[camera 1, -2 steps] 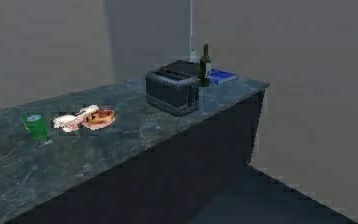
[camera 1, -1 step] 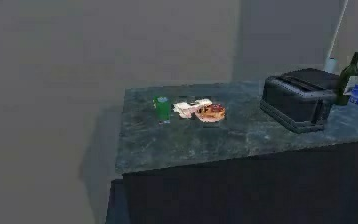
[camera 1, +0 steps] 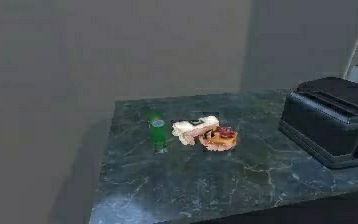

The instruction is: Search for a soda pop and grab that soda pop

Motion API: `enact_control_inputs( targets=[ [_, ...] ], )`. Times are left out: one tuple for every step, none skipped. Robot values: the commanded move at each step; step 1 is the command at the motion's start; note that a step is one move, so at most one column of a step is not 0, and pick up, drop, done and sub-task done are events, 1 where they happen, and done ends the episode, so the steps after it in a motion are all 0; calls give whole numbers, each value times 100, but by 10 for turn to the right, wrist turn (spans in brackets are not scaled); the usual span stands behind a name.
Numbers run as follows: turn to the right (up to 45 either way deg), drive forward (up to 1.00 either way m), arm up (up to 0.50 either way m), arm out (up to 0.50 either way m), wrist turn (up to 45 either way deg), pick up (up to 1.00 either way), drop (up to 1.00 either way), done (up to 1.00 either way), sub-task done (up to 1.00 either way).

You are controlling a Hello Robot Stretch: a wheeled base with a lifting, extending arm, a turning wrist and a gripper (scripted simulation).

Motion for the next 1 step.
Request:
enact_control_inputs(
  targets=[
    [-450,0,0,0,0,0,0,0,0]
  ],
)
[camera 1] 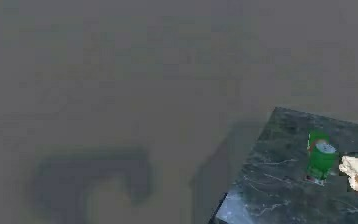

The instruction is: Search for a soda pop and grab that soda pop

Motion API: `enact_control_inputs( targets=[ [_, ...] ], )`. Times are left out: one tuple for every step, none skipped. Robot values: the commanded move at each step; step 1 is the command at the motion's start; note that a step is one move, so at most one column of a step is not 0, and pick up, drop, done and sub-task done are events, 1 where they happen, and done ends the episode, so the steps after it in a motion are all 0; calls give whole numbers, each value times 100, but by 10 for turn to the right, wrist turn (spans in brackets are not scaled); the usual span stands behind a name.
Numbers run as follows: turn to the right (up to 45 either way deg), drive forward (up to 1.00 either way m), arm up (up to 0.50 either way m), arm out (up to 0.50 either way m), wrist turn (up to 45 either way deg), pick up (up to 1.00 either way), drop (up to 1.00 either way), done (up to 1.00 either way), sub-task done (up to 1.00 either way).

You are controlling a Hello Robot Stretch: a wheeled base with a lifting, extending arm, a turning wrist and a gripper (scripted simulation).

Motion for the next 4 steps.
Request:
enact_control_inputs(
  targets=[
    [-450,0,0,0,0,0,0,0,0],
    [0,0,50,0,0,0,0,0,0],
    [0,0,38,0,0,0,0,0,0],
    [0,0,0,42,0,0,0,0,0]
  ],
)
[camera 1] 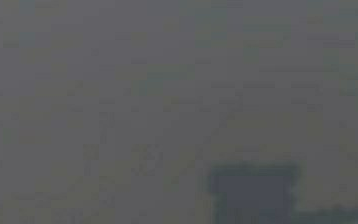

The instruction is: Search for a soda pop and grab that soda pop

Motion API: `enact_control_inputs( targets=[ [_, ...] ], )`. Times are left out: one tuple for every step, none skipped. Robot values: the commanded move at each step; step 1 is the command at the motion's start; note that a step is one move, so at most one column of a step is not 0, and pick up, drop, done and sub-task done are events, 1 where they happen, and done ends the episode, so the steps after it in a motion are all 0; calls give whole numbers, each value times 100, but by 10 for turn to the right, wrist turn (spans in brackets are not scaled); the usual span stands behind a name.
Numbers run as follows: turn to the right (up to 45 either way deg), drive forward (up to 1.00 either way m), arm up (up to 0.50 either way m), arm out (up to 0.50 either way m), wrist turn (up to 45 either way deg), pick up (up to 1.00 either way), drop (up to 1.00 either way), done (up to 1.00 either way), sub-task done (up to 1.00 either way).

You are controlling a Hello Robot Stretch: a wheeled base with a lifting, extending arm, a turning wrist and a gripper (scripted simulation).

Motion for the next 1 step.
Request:
enact_control_inputs(
  targets=[
    [0,0,0,0,450,0,0,0,0]
  ],
)
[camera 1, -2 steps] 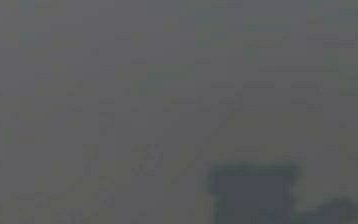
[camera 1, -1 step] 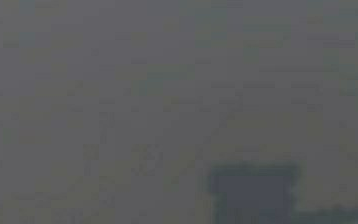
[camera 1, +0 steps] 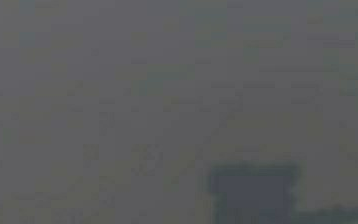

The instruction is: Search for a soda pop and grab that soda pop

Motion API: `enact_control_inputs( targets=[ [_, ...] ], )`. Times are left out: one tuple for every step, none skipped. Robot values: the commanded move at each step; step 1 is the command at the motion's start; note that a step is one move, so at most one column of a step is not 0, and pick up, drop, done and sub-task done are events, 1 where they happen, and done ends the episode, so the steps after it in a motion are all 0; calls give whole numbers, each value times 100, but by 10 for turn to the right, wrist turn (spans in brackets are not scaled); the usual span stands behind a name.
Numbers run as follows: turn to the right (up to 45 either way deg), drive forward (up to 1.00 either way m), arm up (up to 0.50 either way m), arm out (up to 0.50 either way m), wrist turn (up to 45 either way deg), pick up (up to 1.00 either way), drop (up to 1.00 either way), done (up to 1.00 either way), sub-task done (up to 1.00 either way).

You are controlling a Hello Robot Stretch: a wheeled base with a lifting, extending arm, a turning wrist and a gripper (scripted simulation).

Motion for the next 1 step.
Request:
enact_control_inputs(
  targets=[
    [0,0,0,0,450,0,0,0,0]
  ],
)
